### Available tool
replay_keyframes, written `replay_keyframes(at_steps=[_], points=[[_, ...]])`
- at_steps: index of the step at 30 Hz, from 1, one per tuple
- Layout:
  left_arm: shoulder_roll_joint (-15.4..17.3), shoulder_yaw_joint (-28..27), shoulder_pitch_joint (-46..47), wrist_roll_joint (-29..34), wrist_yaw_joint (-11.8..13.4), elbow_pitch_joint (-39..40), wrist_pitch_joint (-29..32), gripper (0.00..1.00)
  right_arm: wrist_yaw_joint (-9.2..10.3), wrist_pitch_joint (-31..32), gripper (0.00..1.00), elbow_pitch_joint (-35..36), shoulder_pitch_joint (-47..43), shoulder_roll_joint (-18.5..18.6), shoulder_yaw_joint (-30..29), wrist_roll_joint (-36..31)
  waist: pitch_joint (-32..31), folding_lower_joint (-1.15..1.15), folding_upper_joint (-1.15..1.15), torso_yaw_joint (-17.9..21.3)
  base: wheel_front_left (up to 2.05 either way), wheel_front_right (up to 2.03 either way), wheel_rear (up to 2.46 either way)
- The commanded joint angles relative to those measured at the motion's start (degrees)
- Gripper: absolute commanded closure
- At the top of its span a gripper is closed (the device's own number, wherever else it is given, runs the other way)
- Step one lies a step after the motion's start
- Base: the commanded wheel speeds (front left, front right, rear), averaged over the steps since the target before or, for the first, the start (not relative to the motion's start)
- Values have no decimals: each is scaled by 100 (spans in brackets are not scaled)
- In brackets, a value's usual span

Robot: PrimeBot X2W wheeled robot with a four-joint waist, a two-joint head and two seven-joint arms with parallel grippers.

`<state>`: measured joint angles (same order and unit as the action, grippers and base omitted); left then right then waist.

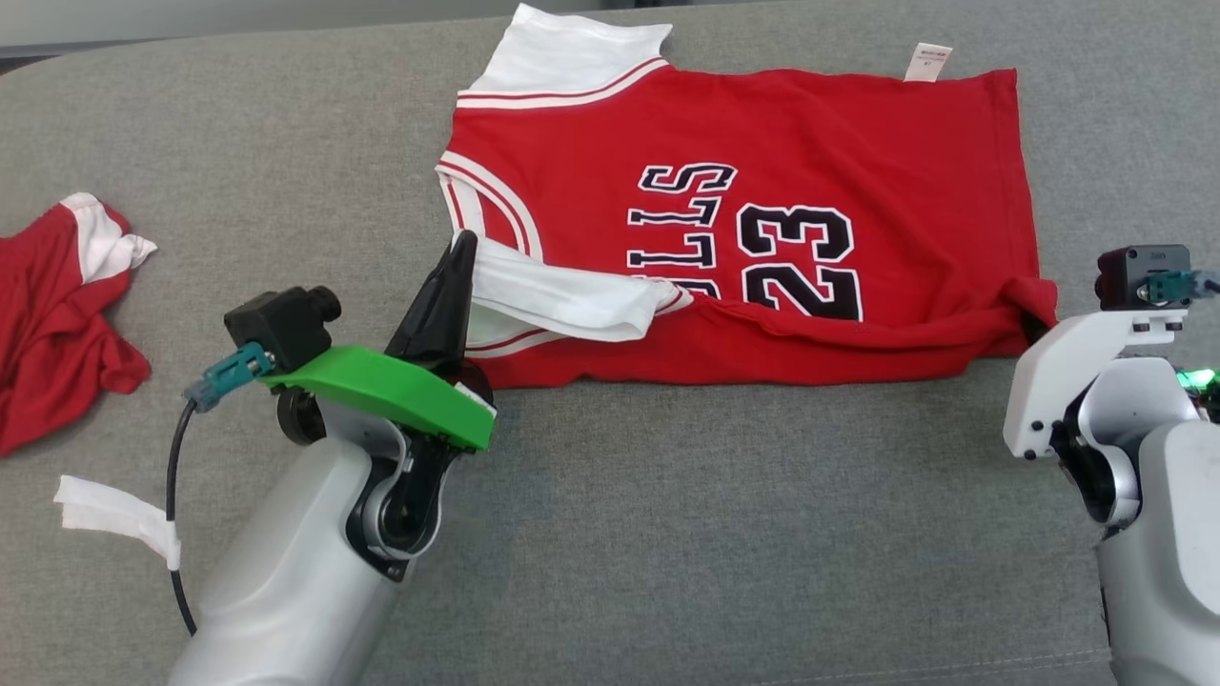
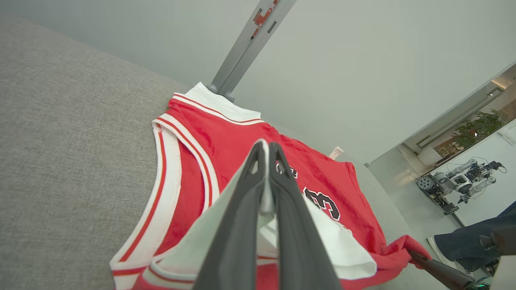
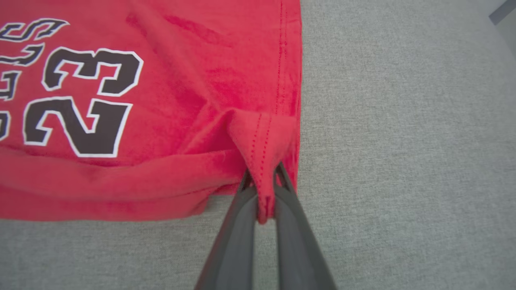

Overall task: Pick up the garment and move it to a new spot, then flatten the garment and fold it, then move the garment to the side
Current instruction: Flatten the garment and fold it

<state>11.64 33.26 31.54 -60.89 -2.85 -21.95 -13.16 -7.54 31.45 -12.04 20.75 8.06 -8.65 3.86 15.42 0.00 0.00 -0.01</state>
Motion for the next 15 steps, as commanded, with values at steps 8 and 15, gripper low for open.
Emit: replay_keyframes(at_steps=[8,15], points=[[-174,-159,516,108,-96,-610,-112,100,10,-217,100,-456,602,114,111,46,299,0,0,37,0,0,0],[-343,-233,809,271,-192,-999,-172,100,10,-439,100,-765,853,22,-46,-118,346,0,0,-2,0,0,0]])
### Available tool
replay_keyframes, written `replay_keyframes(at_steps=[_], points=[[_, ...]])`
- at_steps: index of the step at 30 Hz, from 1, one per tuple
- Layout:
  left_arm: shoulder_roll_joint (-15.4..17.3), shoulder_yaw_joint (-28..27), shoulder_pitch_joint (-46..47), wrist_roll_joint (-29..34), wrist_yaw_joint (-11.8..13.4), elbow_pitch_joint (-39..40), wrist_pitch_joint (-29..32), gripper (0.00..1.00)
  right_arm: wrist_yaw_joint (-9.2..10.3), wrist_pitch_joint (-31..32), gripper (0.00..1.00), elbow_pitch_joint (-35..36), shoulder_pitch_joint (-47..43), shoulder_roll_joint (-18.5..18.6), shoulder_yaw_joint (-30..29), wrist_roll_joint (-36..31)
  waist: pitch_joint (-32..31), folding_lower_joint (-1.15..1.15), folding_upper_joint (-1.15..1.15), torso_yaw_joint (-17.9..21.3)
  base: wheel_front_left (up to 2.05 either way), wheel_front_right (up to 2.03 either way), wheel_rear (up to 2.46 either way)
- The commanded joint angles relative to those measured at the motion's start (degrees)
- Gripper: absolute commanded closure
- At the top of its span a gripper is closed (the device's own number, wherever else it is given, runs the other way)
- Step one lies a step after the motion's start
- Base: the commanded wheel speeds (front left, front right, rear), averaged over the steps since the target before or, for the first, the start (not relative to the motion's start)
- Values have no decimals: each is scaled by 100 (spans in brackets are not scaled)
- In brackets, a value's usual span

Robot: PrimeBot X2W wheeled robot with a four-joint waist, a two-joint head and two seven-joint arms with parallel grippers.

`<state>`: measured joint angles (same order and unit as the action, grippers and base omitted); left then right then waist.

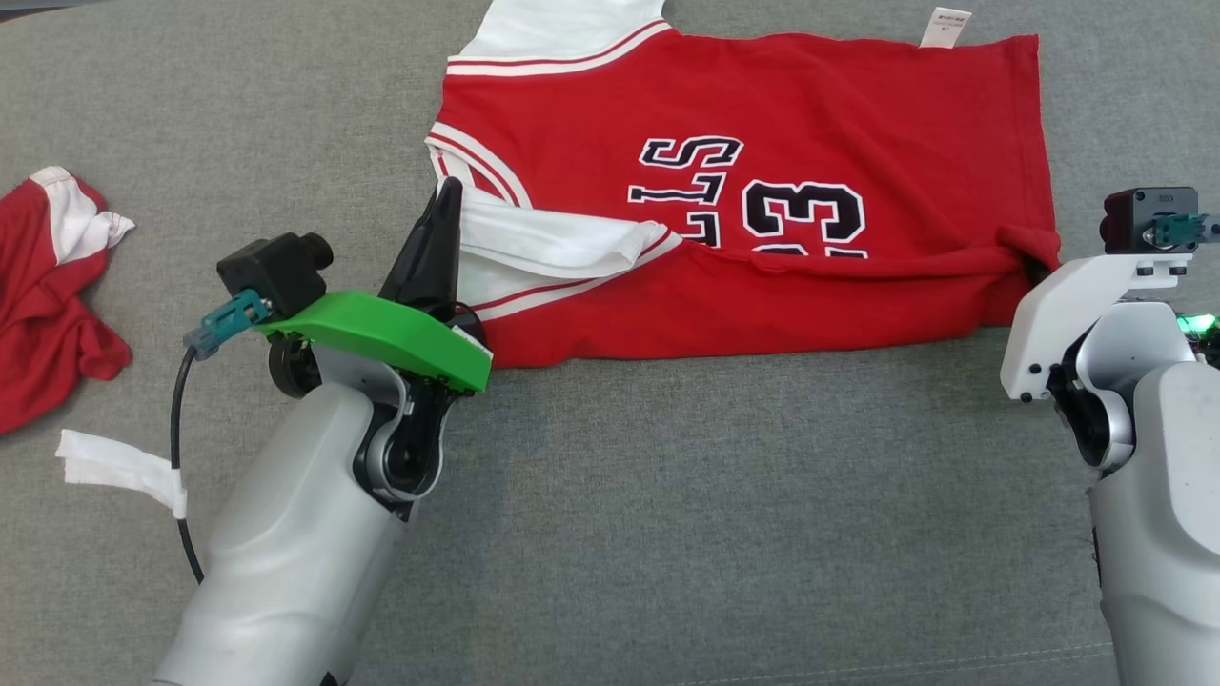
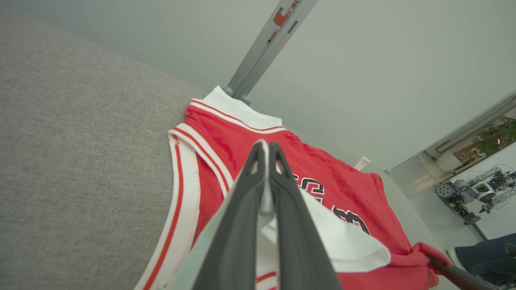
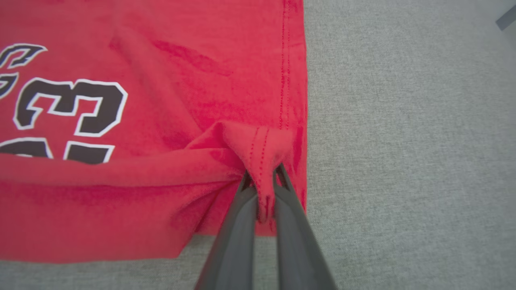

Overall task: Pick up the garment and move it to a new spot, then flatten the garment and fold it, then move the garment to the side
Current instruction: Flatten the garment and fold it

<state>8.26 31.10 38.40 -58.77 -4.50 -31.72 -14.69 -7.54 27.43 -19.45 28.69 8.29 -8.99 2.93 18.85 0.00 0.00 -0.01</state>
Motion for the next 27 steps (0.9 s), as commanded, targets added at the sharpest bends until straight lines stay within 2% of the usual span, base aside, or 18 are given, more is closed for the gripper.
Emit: replay_keyframes(at_steps=[1,3,4,5,7,12,18,22,27], points=[[-22,-9,174,88,-43,-77,-25,100,10,-52,100,-57,73,-10,-15,-40,4,0,0,-1,0,0,0],[-72,11,271,126,-68,-203,-33,100,10,-95,100,-122,115,-40,-10,-63,10,0,0,9,0,0,0],[-86,37,324,155,-81,-290,-33,100,10,-140,0,-145,138,-64,2,-53,14,0,0,20,0,0,0],[-93,54,363,178,-92,-363,-33,100,10,-201,0,-155,155,-83,-4,-39,16,0,0,32,0,0,0],[-103,56,443,233,-97,-508,-38,0,10,-322,0,-189,193,-102,46,-17,13,0,0,58,0,0,0],[-19,-217,523,599,40,-599,-53,0,10,-793,0,-74,261,-129,46,121,-50,0,0,85,0,0,0],[148,-655,-167,1722,331,-63,-42,0,10,-721,0,161,-120,-108,-163,199,-239,0,0,60,0,0,0],[252,-495,-717,2219,441,7,-43,0,10,-421,0,356,-467,-120,-326,149,-373,0,0,46,0,0,0],[320,-163,-1170,2465,550,-113,104,0,10,-92,0,445,-763,-174,-433,141,-445,0,0,34,0,0,0]])
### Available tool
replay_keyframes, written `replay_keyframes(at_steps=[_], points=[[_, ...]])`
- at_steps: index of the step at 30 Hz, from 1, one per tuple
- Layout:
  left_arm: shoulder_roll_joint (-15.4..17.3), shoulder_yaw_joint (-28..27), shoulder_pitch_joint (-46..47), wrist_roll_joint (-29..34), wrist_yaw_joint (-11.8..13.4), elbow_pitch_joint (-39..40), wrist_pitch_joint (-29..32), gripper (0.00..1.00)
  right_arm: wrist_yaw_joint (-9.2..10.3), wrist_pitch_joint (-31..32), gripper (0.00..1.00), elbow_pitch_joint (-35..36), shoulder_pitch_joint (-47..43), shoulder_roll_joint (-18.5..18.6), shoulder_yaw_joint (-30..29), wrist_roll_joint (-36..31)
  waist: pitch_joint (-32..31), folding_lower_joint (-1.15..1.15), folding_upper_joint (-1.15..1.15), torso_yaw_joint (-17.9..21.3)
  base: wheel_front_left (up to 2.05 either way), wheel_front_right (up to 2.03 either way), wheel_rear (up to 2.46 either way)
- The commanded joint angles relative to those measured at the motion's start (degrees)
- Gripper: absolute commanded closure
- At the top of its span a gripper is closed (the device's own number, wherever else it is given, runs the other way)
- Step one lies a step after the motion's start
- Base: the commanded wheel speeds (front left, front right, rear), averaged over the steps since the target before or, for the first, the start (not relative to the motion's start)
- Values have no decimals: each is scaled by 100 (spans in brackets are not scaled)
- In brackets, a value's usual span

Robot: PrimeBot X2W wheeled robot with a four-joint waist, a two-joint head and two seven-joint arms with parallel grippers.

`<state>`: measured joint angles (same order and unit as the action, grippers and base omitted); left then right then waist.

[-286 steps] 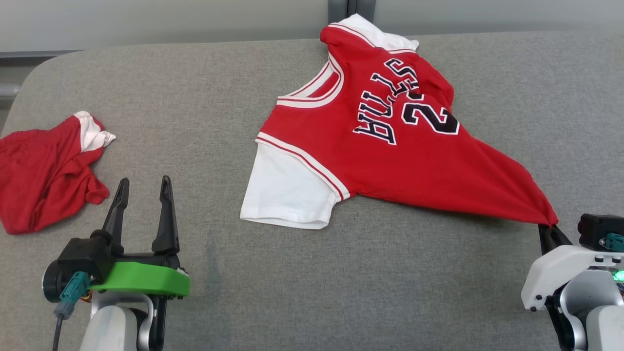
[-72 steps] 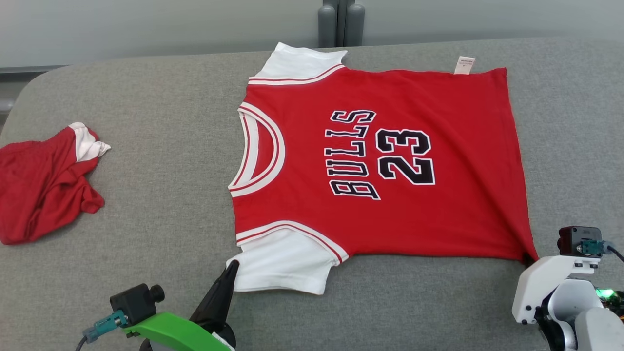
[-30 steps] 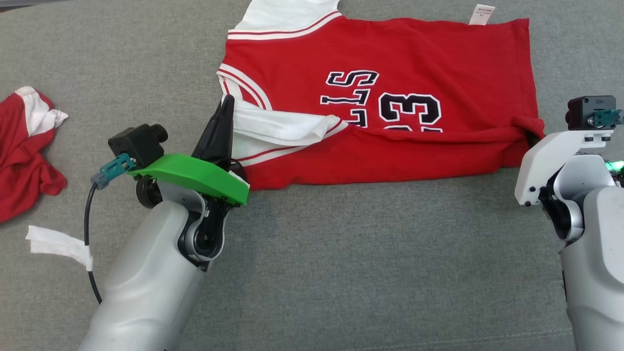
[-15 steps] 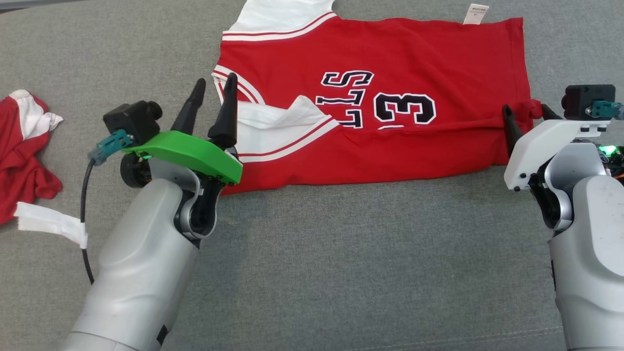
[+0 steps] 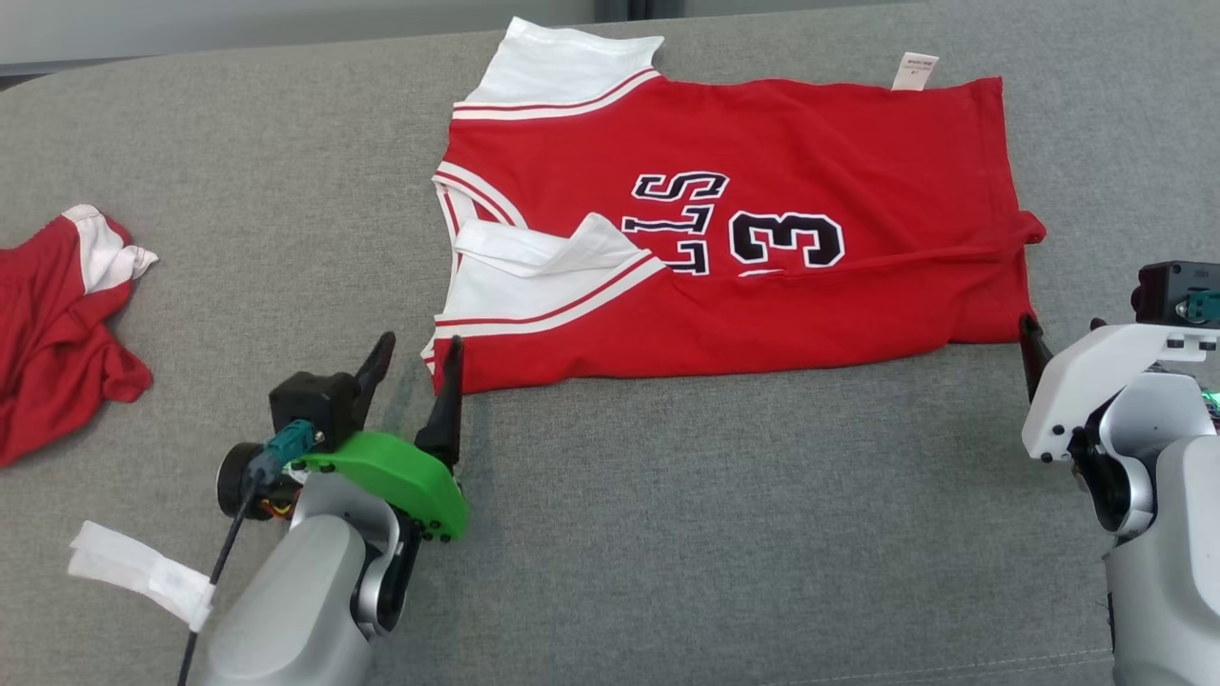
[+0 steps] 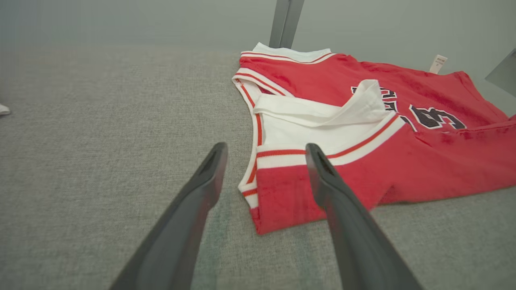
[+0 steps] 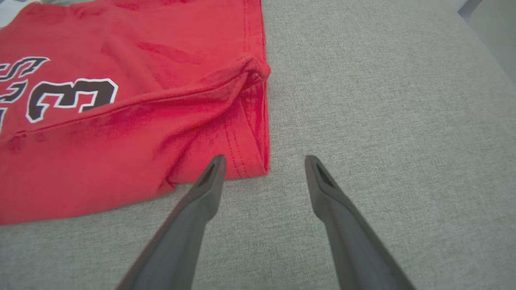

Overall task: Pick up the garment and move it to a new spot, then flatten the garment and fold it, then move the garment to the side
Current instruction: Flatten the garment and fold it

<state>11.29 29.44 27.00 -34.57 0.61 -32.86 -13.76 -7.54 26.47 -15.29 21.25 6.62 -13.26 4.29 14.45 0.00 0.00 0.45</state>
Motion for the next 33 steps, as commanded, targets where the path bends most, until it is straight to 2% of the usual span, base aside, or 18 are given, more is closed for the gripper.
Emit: replay_keyframes(at_steps=[1,7,22,23,24,26,28,29,33], points=[[16,81,-56,104,49,-35,88,0,10,35,0,12,-33,-9,-10,-14,0,0,0,-17,0,0,0],[-70,345,122,218,83,-270,411,0,10,106,0,-320,211,-62,16,-11,110,0,0,-21,0,0,0],[-311,451,557,107,93,-941,760,0,10,-108,0,-1105,920,84,368,-211,507,0,0,-67,0,0,0],[-317,455,571,100,117,-993,815,20,10,-115,0,-1111,933,90,390,-200,519,0,0,-65,0,0,0],[-330,459,577,77,133,-1049,873,52,10,-89,0,-1119,936,99,445,-185,532,0,0,-61,0,0,0],[-344,486,570,50,143,-1168,1028,100,10,-55,0,-1109,944,126,524,-148,550,0,0,-51,0,0,0],[-354,484,570,27,102,-1198,1047,100,10,-83,81,-1073,952,199,592,-193,569,0,0,-43,0,0,0],[-350,497,581,48,106,-1204,1039,100,10,-122,100,-1052,954,221,619,-199,578,0,0,-41,0,0,0],[-335,442,621,-11,120,-1243,943,100,10,-253,100,-955,914,271,648,-156,577,0,0,-40,0,0,0]])
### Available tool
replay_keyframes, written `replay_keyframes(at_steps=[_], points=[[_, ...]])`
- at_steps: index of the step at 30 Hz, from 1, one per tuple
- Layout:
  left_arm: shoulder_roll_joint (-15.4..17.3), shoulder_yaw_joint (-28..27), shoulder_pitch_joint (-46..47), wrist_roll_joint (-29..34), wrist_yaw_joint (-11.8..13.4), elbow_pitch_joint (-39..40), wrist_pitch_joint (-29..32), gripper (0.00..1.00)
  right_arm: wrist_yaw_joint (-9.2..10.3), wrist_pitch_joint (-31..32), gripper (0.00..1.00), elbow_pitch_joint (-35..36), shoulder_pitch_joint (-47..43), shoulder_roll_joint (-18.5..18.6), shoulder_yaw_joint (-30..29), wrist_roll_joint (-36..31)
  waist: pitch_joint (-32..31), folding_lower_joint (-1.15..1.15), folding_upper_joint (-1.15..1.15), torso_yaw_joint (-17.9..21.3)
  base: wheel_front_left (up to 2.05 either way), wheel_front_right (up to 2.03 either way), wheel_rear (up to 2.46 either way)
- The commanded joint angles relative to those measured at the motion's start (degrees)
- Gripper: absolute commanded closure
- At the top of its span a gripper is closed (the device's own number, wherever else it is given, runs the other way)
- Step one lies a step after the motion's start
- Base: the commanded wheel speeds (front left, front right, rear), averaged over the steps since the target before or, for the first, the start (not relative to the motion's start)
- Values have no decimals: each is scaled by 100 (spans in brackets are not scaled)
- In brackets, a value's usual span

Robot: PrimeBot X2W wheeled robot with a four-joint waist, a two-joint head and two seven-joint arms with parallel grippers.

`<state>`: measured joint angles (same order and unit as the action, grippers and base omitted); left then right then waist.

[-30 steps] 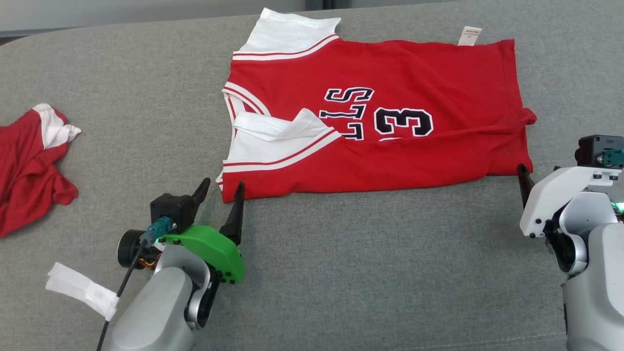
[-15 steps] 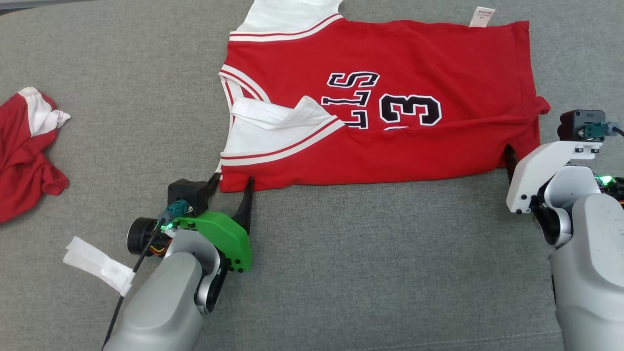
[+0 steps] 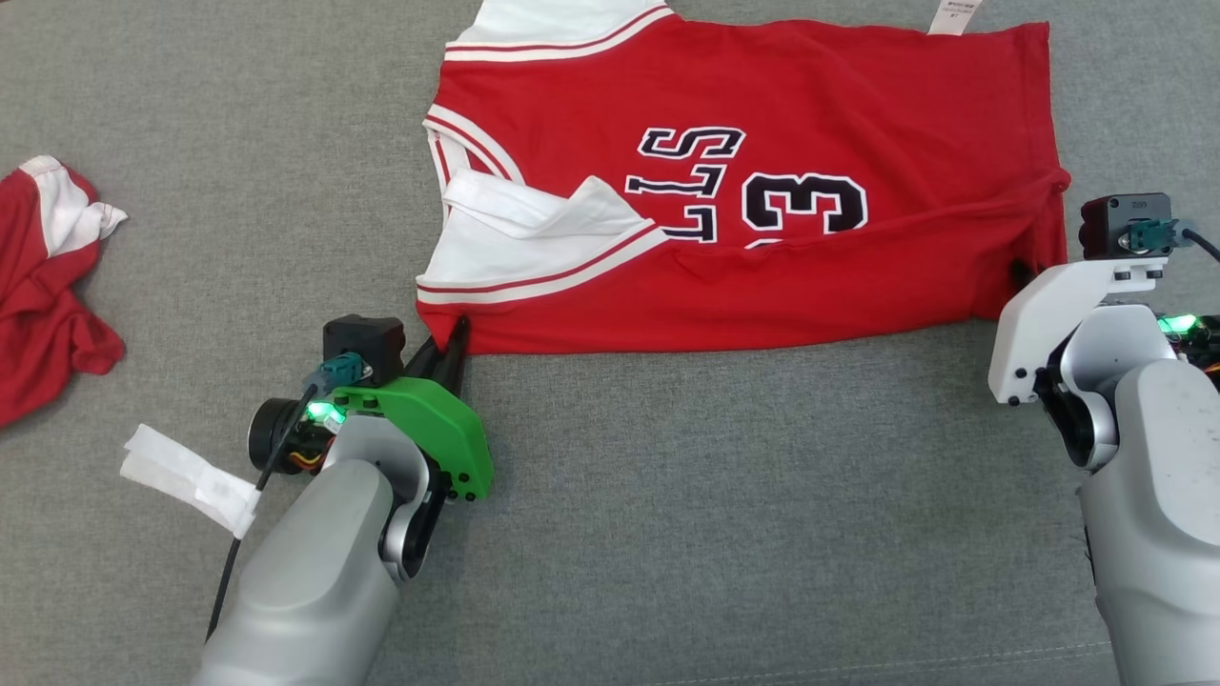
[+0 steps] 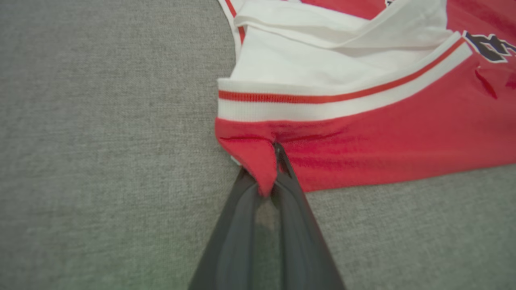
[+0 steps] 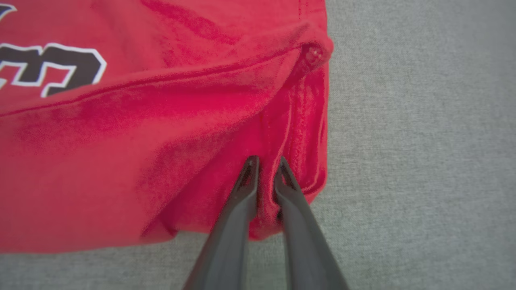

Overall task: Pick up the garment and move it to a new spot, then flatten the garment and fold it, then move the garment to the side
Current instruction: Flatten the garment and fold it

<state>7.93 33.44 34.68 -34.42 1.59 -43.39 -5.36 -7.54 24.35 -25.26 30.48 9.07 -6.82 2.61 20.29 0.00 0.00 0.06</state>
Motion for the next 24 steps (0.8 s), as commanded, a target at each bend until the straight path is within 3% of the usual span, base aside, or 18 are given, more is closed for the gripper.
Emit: replay_keyframes(at_steps=[1,14,24], points=[[14,15,-152,-41,23,-184,64,100,10,-85,100,71,-58,46,11,-9,-27,0,0,-2,0,0,0],[329,-82,-881,-280,162,313,70,100,10,-1172,100,1076,-1457,-149,-200,266,-603,0,0,-117,0,0,0],[767,83,-2163,-393,625,1729,809,100,10,-999,100,1095,-2279,-225,-210,377,-946,0,0,-151,0,0,0]])
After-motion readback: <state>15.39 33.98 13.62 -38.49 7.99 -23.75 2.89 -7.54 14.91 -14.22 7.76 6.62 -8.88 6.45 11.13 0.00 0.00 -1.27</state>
